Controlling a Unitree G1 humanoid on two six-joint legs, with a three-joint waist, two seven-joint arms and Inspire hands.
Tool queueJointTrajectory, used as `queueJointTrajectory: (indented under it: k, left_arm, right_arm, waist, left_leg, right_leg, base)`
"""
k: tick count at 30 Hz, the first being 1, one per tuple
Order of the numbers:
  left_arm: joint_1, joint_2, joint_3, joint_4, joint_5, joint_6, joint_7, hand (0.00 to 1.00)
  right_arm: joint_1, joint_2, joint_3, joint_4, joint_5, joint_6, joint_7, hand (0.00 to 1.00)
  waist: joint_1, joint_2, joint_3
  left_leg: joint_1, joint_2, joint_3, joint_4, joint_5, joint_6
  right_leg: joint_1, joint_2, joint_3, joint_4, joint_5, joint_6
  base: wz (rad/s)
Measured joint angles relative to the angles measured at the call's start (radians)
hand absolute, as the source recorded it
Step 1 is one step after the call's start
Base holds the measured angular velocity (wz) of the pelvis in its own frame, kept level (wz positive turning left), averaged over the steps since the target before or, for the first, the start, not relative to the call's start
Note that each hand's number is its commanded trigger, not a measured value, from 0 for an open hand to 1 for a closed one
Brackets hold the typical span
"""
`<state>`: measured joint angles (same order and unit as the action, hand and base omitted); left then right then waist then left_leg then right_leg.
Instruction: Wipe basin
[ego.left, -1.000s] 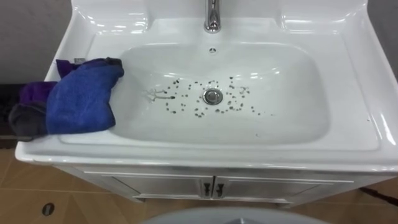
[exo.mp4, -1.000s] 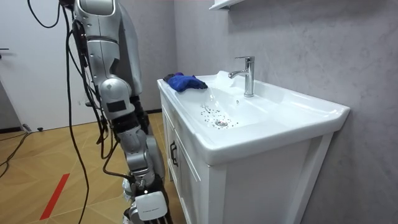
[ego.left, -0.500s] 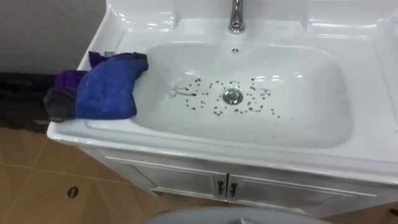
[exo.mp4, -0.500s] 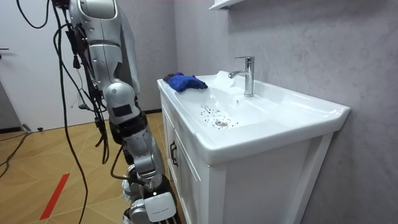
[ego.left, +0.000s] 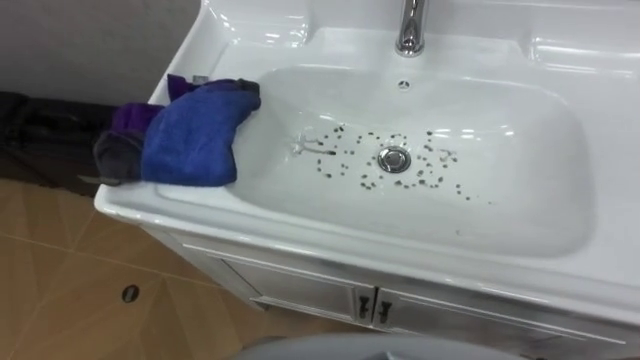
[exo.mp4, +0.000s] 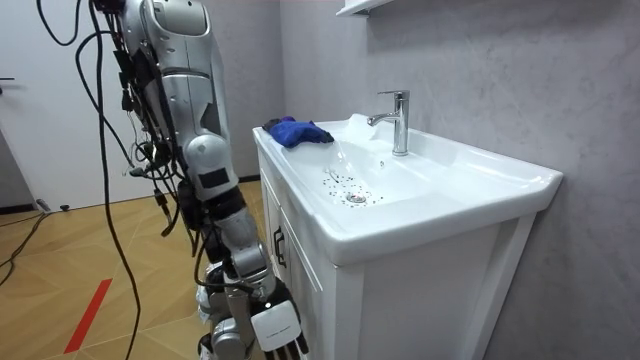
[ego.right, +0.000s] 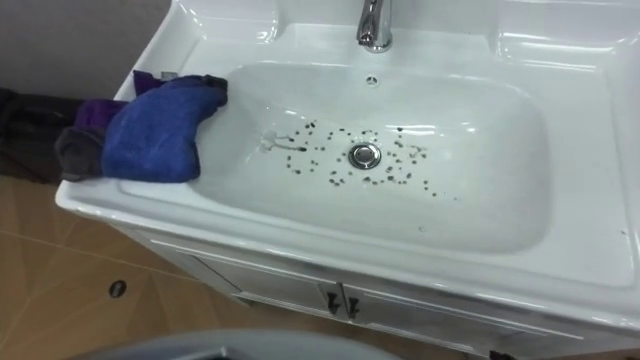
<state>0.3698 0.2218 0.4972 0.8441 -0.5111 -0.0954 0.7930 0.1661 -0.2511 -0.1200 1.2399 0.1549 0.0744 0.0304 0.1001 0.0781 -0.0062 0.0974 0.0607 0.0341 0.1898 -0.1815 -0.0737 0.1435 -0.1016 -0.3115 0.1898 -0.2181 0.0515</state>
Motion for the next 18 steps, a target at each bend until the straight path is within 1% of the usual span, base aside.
queueJointTrajectory:
  k: [1,2,4,6,7,8,10,11,12,14,16,18]
  left_arm:
    - [-0.016,0.018,0.000,0.000,-0.003,-0.007,0.020,0.00]
    - [-0.029,0.037,0.000,0.000,-0.006,-0.021,0.038,0.00]
    - [-0.046,0.059,0.001,-0.022,-0.011,-0.040,0.065,0.00]
    - [-0.049,0.062,0.011,-0.082,-0.011,-0.051,0.084,0.00]
    - [-0.050,0.064,0.016,-0.120,-0.010,-0.060,0.099,0.00]
    - [-0.050,0.065,0.024,-0.162,-0.010,-0.067,0.115,0.00]
    - [-0.053,0.069,0.035,-0.221,-0.011,-0.076,0.140,0.00]
    - [-0.056,0.072,0.037,-0.260,-0.011,-0.080,0.152,0.00]
    - [-0.057,0.074,0.037,-0.278,-0.010,-0.085,0.158,0.00]
    - [-0.079,0.089,0.037,-0.299,-0.006,-0.103,0.162,0.00]
    - [-0.095,0.100,0.037,-0.301,-0.006,-0.104,0.162,0.00]
    - [-0.109,0.104,0.037,-0.310,0.001,-0.104,0.161,0.00]
  right_arm:
    - [0.004,0.000,0.000,0.000,0.000,0.000,-0.007,0.00]
    - [0.005,0.000,0.000,0.000,-0.003,0.000,-0.007,0.00]
    - [0.004,-0.001,0.000,0.001,-0.004,-0.004,-0.007,0.00]
    - [0.005,-0.001,0.000,0.002,-0.005,-0.015,-0.011,0.00]
    - [0.007,-0.001,0.001,0.001,-0.007,-0.019,-0.011,0.00]
    - [0.012,-0.001,0.001,-0.001,-0.006,-0.021,-0.012,0.00]
    - [0.016,-0.002,0.001,-0.001,-0.011,-0.021,-0.015,0.00]
    - [0.018,-0.002,0.001,-0.001,-0.022,-0.021,-0.019,0.00]
    - [0.018,-0.002,0.002,-0.001,-0.030,-0.021,-0.020,0.00]
    - [0.015,-0.003,0.001,-0.001,-0.041,-0.021,-0.022,0.00]
    - [0.012,-0.003,0.001,-0.001,-0.046,-0.022,-0.021,0.00]
    - [0.013,-0.003,0.004,-0.001,-0.048,-0.031,-0.021,0.00]
  waist:
    - [0.003,0.002,-0.0002]
    - [0.005,0.004,-0.0005]
    - [0.007,0.009,-0.0002]
    - [0.013,0.014,-0.0007]
    - [0.014,0.019,-0.0034]
    - [0.016,0.019,-0.0039]
    - [0.013,0.026,-0.0079]
    - [0.015,0.027,-0.0074]
    - [0.015,0.028,-0.0076]
    - [0.014,0.033,-0.0087]
    - [0.011,0.034,-0.0094]
    - [0.010,0.034,-0.0090]
  left_leg:
    - [-0.001,-0.003,-0.010,0.000,-0.001,0.001]
    - [-0.002,-0.003,-0.013,-0.001,-0.002,0.003]
    - [-0.002,-0.004,-0.016,-0.001,-0.006,0.009]
    - [-0.003,-0.005,-0.015,-0.003,-0.007,0.011]
    - [-0.006,-0.005,-0.013,-0.004,-0.007,0.011]
    - [-0.010,-0.005,-0.013,-0.005,-0.007,0.011]
    - [-0.016,-0.005,-0.015,-0.001,-0.007,0.011]
    - [-0.017,-0.006,-0.015,-0.001,-0.007,0.011]
    - [-0.017,-0.006,-0.015,0.000,-0.007,0.011]
    - [-0.017,-0.006,-0.014,0.000,-0.007,0.011]
    - [-0.015,-0.006,-0.013,0.000,-0.007,0.011]
    - [-0.014,-0.006,-0.012,-0.001,-0.007,0.011]
  right_leg:
    - [-0.001,-0.002,-0.004,0.002,0.000,0.001]
    - [-0.002,-0.003,-0.004,0.005,-0.001,0.002]
    - [-0.007,-0.003,-0.002,0.015,-0.004,0.003]
    - [-0.011,-0.004,0.003,0.017,-0.004,0.003]
    - [-0.017,-0.004,0.005,0.019,-0.004,0.003]
    - [-0.022,-0.004,0.005,0.020,-0.004,0.003]
    - [-0.024,-0.004,0.005,0.020,-0.004,0.003]
    - [-0.024,-0.003,0.005,0.020,-0.003,0.003]
    - [-0.024,-0.004,0.007,0.020,-0.003,0.003]
    - [-0.023,-0.003,0.008,0.017,-0.003,0.003]
    - [-0.022,-0.003,0.010,0.016,-0.003,0.003]
    - [-0.021,-0.003,0.012,0.015,-0.003,0.003]
  base:
    - [0.09]
    - [0.05]
    - [0.00]
    - [-0.05]
    - [-0.04]
    - [0.00]
    - [0.00]
    - [0.00]
    - [0.00]
    - [0.00]
    - [0.00]
    - [0.00]
